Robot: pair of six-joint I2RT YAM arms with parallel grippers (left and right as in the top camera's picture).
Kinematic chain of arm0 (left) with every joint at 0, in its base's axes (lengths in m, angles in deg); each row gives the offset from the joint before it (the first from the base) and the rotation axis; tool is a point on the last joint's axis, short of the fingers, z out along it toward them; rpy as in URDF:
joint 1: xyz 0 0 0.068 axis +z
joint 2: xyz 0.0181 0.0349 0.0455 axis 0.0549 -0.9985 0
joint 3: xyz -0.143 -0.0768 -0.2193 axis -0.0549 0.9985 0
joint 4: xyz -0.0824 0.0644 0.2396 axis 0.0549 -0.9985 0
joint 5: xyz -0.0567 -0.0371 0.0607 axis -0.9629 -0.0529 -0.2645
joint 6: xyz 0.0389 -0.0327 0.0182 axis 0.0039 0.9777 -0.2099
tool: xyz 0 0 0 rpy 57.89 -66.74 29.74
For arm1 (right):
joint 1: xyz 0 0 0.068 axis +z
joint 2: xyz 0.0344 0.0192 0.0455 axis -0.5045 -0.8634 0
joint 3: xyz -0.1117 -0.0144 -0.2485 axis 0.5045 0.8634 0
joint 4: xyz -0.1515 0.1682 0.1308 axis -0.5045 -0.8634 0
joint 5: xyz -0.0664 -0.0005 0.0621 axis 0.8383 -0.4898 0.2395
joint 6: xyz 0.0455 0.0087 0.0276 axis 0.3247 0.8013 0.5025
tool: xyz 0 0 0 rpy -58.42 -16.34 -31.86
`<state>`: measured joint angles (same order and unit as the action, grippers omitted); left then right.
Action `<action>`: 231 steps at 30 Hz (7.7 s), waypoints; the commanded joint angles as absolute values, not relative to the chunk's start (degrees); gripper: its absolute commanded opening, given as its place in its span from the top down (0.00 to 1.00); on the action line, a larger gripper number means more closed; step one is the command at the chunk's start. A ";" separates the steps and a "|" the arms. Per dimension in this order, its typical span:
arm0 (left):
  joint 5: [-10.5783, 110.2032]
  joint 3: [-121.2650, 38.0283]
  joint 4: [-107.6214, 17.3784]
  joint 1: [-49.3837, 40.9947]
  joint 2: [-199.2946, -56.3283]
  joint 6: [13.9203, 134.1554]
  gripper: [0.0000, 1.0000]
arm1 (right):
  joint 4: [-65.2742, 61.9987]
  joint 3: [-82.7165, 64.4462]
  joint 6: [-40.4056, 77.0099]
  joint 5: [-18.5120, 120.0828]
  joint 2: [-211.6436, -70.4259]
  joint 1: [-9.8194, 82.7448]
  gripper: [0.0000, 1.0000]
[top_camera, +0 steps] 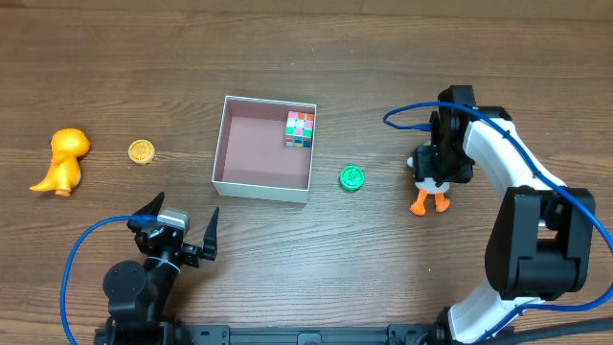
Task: Pack container
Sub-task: 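Lower the right gripper onto the plush duck and grasp it, then lift the plush duck and carry it toward the box, then lower the plush duck into the box beside the cube with the right gripper, then press the duck down into the box's right side with the right gripper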
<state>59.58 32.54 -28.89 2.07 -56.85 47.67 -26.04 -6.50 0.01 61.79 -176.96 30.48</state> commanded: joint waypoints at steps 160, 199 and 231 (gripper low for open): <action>59.43 32.76 -28.63 1.72 -56.42 46.57 0.00 | -22.72 -28.97 32.51 56.89 -179.99 68.84 0.21; 59.43 32.76 -28.63 1.72 -56.42 46.57 0.00 | -21.43 -31.22 30.26 54.29 -191.29 71.23 0.95; 59.41 32.76 -28.63 1.72 -56.42 46.57 0.00 | -31.57 -45.87 29.36 65.62 -191.58 71.23 0.94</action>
